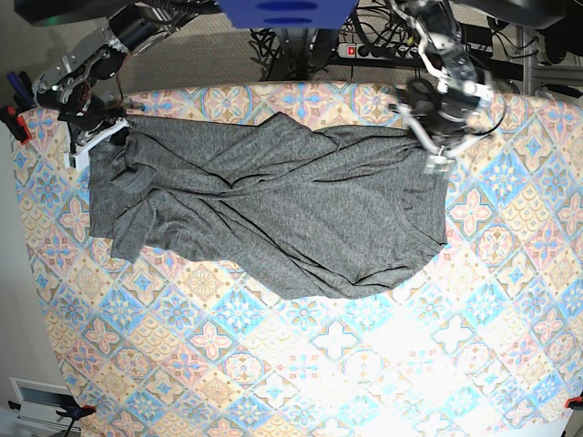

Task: Layout the t-shirt on the table in an organized manner, then fold the t-shirt properly
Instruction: 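Drag the held edge with both grippers toward the robot base to straighten, then release the edge with the left gripper and regrasp it nearby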

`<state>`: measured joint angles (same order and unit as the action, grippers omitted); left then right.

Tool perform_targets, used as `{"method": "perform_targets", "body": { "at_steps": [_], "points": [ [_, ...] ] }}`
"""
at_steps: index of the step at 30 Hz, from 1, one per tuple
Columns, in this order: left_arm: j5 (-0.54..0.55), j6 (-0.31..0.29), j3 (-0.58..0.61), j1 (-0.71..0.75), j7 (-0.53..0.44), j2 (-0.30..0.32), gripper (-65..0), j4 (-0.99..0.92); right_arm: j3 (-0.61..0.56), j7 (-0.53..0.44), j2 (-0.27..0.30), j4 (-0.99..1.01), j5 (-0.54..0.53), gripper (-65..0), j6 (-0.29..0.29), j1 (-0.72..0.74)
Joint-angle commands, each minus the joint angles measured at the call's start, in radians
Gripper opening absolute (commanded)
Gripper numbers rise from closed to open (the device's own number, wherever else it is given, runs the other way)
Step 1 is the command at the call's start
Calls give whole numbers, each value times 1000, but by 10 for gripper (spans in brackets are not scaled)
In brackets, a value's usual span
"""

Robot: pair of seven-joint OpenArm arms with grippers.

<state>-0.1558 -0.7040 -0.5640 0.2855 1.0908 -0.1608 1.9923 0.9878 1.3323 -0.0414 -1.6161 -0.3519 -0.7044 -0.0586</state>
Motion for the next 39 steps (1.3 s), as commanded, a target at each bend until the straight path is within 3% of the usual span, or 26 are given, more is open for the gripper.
{"method": "perform_targets", "body": {
  "at_steps": [1,5,8,10,20,25,29,34,39],
  "points": [
    [19,6,-31,-21,45,4,-557,2,-14,64,2,13,109,-650,6,-13],
    [123,6,-95,-67,200,19,-449,-6,-91,64,44,13,109,-650,6,-13],
    [154,6,-120,-71,259,50,-335,-8,-103,39,45,15,109,-650,6,-13],
    [170,6,-107,-64,262,63,-295,-8,-105,28,45,17,109,-650,6,-14],
    [503,6,-20,-16,242,180,-300,-9,-106,22,47,17,110,-650,6,-34],
    [571,6,-21,-16,165,185,-302,-9,-160,-21,68,17,110,-650,6,-51],
    [608,6,-43,-13,113,125,-303,-9,-234,-64,74,17,110,-650,6,-83],
    [609,6,-187,-33,62,17,-303,-61,-237,-75,74,17,110,-650,6,-97],
    [629,6,-319,-59,62,4,-303,-204,-238,-75,76,17,110,-650,6,-99]
  ]
}}
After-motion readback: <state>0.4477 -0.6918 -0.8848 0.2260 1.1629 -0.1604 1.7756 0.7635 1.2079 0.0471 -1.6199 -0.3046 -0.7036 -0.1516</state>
